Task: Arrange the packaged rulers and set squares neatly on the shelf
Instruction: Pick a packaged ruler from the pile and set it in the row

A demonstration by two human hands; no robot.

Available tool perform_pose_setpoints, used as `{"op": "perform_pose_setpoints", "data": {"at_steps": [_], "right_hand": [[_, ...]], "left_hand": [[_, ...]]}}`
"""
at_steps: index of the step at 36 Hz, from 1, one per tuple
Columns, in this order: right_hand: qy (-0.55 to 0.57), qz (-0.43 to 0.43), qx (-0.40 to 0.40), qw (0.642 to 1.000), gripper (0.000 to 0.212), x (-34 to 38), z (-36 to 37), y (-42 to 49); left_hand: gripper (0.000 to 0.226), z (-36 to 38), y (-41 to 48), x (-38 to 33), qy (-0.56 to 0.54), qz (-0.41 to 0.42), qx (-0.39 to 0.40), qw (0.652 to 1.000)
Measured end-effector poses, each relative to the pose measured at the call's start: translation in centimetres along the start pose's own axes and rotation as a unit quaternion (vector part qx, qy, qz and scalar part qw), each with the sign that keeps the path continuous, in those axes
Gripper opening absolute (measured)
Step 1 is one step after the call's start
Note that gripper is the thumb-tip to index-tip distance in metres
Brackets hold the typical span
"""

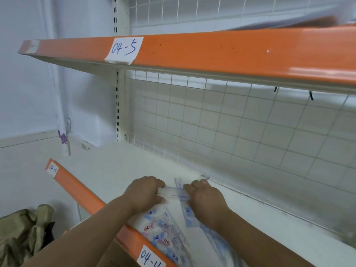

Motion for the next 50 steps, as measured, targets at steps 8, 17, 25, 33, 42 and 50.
{"op": "perform_pose_setpoints", "data": {"at_steps": [8,17,25,33,42,50], "right_hand": [[-0.010,0.030,-0.022,0.999,0.031,-1.4,-1.7,-2.6],[-0.018,0.124,0.008,0.992,0.034,-4.8,-2.2,-6.9],[-0.017,0.195,0.002,0.981,0.036,-7.4,-2.6,-11.5],[-0.029,0.223,0.014,0.974,0.035,-7.4,-2.6,-14.1],[-0.012,0.211,0.014,0.977,0.039,-5.6,-2.6,-13.4],[0.045,0.150,-0.011,0.988,0.020,-1.7,-3.0,-9.6]], "left_hand": [[0.056,1.1,0.7,-2.4,-0.057,0.020,0.014,0.998],[0.041,1.3,0.6,-4.2,0.010,0.020,-0.002,1.000],[0.037,2.6,0.9,-8.1,0.011,0.040,0.008,0.999],[0.067,3.8,-0.6,-14.0,-0.002,0.165,0.056,0.985],[0.028,1.6,-1.7,-14.2,0.093,0.183,-0.037,0.978],[0.039,-0.7,-3.0,-12.6,0.107,0.197,-0.093,0.970]]}}
Point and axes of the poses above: each hand's wrist, its own y-axis towards the middle knuckle, its own z-axis out of the palm, x = y × z, the point moved 10 cm from there along y, towards the middle knuckle, and after that the axes turned 5 degrees about y, right-handed, at the moved point
